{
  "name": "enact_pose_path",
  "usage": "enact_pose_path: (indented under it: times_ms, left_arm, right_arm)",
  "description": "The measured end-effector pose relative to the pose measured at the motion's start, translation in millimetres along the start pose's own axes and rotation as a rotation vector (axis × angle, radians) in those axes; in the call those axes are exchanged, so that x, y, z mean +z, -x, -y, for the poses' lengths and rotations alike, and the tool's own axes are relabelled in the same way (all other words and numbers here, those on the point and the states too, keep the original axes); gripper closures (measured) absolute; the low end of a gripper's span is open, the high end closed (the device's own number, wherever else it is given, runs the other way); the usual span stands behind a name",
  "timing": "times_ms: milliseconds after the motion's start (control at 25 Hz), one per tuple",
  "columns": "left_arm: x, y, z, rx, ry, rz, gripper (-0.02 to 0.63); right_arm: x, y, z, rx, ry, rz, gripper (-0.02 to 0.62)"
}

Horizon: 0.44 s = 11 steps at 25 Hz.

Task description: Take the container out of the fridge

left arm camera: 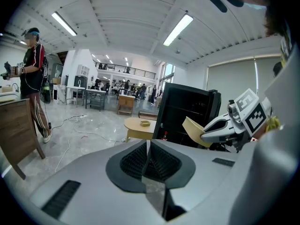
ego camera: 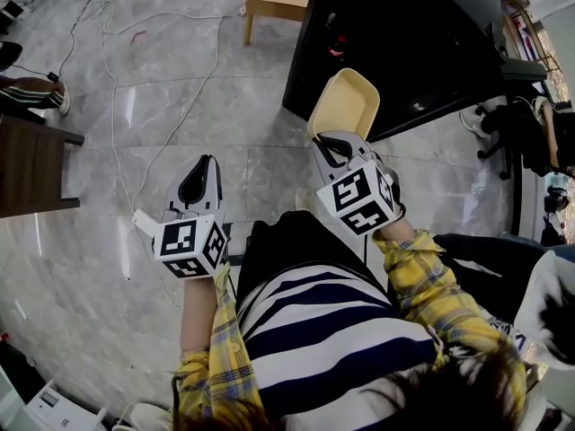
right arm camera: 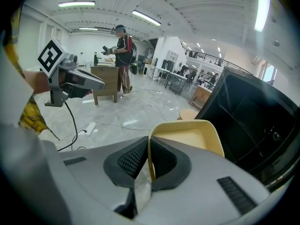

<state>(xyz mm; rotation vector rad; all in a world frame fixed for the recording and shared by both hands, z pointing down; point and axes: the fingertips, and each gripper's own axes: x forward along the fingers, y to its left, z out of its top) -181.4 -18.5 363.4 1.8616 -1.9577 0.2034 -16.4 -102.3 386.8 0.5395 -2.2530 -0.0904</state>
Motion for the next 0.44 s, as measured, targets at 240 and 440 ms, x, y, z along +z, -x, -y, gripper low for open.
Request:
enact_pose_path:
  times_ms: [240,440]
  left_arm:
    - [-1,7,6,-0.002,-0.002,0.009,0.569]
    - [-2,10,5,-0.005,-0.005,0.012,0.569]
  right_arm:
    - [2,8,-9,0.019,0.004,0.012,0.557]
    - [2,10,-14,0.028,-0.002,0.016,0.557]
